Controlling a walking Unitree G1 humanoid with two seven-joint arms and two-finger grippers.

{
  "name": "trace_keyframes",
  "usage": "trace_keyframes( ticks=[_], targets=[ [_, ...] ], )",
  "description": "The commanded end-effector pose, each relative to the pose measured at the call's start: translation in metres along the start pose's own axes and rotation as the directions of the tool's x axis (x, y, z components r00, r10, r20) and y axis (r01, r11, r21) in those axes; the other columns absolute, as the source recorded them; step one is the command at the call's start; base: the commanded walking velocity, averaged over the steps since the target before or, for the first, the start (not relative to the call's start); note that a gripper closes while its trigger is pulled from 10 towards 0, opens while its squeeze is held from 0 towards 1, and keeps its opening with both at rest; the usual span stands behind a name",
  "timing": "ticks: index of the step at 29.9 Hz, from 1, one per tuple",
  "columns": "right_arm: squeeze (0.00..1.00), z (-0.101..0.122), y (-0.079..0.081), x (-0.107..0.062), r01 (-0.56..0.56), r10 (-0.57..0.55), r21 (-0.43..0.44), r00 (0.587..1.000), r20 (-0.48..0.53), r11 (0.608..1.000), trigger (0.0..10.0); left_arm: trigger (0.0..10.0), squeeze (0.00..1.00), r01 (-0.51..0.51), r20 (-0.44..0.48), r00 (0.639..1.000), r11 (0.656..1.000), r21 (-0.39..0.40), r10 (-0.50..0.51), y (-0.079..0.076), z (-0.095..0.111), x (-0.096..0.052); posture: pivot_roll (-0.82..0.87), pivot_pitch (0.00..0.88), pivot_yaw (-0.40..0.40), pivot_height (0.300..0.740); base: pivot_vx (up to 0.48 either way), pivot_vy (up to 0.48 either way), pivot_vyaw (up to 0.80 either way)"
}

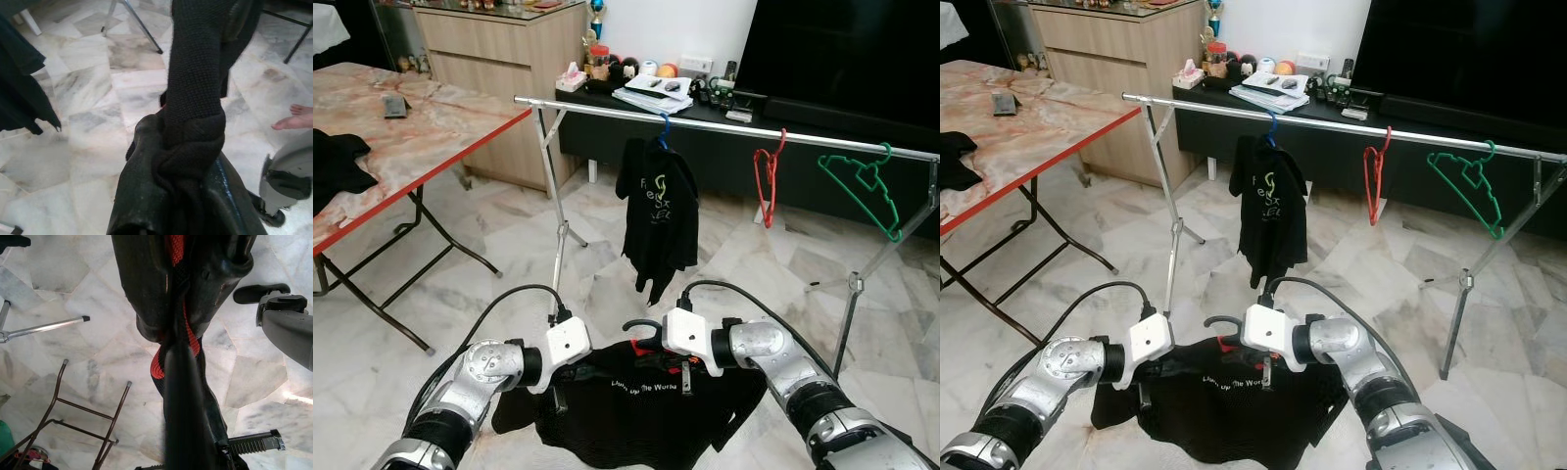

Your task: Hang hanger

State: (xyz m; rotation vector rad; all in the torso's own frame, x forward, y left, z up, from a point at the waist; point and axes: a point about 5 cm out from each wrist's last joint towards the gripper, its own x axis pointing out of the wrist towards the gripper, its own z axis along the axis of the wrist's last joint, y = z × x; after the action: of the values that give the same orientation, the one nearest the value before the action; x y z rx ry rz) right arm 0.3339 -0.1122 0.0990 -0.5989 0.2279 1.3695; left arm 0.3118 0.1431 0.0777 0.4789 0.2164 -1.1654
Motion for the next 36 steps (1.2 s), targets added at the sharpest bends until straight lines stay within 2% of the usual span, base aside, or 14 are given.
trace_keyframes(
  ticks=[1, 9, 13, 14, 15, 23, 29, 36],
  targets=[
    [0.0, 0.0, -0.005, -0.006, 0.026, -0.026, -0.001, 1.0, -0.006, 1.0, 10.0, 0.0, 0.0, 0.023, 0.04, 0.999, 1.0, 0.015, -0.024, -0.001, 0.006, 0.0, 0.15, 0.0, -0.082, 0.74, 0.0, 0.0, 0.0],
    [0.0, -0.001, -0.005, -0.006, 0.028, -0.028, 0.004, 1.0, -0.013, 1.0, 10.0, 0.0, 0.0, 0.041, 0.038, 0.998, 0.999, 0.013, -0.042, -0.002, 0.006, -0.003, 0.15, 0.0, -0.082, 0.74, 0.0, 0.0, 0.0],
    [0.0, -0.001, -0.008, -0.008, 0.046, -0.046, 0.002, 0.999, -0.02, 0.999, 10.0, 0.0, 0.0, 0.035, 0.005, 0.999, 0.999, 0.025, -0.035, -0.003, 0.003, -0.004, 0.15, 0.0, -0.082, 0.74, 0.0, 0.0, 0.0],
    [0.41, 0.0, -0.009, -0.009, 0.057, -0.057, 0.004, 0.998, -0.019, 0.998, 10.0, 0.0, 0.0, 0.031, 0.005, 1.0, 0.999, 0.016, -0.031, -0.003, 0.002, -0.004, 0.15, 0.0, -0.082, 0.74, 0.0, 0.0, 0.0],
    [1.0, -0.001, -0.01, -0.01, 0.059, -0.059, 0.01, 0.998, -0.02, 0.998, 10.0, 0.0, 0.0, 0.025, 0.007, 1.0, 1.0, 0.007, -0.025, -0.003, 0.001, -0.004, 0.15, 0.0, -0.082, 0.74, 0.0, 0.0, 0.0],
    [1.0, -0.005, -0.01, -0.015, 0.065, -0.064, 0.007, 0.997, -0.047, 0.998, 10.0, 0.0, 0.0, 0.004, -0.015, 1.0, 1.0, 0.006, -0.004, -0.003, -0.003, -0.007, 0.14, 0.0, -0.078, 0.74, 0.0, 0.0, 0.0],
    [1.0, -0.011, -0.012, -0.021, 0.082, -0.086, -0.038, 0.989, -0.124, 0.996, 10.0, 0.0, 0.0, -0.022, -0.032, 0.999, 1.0, -0.001, 0.022, -0.003, -0.007, -0.009, 0.13, 0.0, -0.075, 0.74, 0.0, 0.0, 0.0],
    [1.0, -0.014, -0.016, -0.03, 0.1, -0.11, -0.065, 0.981, -0.161, 0.993, 10.0, 0.0, 0.0, -0.056, -0.046, 0.997, 0.998, -0.007, 0.055, -0.001, -0.012, -0.016, 0.12, 0.001, -0.077, 0.74, 0.0, 0.0, 0.0]
  ],
)
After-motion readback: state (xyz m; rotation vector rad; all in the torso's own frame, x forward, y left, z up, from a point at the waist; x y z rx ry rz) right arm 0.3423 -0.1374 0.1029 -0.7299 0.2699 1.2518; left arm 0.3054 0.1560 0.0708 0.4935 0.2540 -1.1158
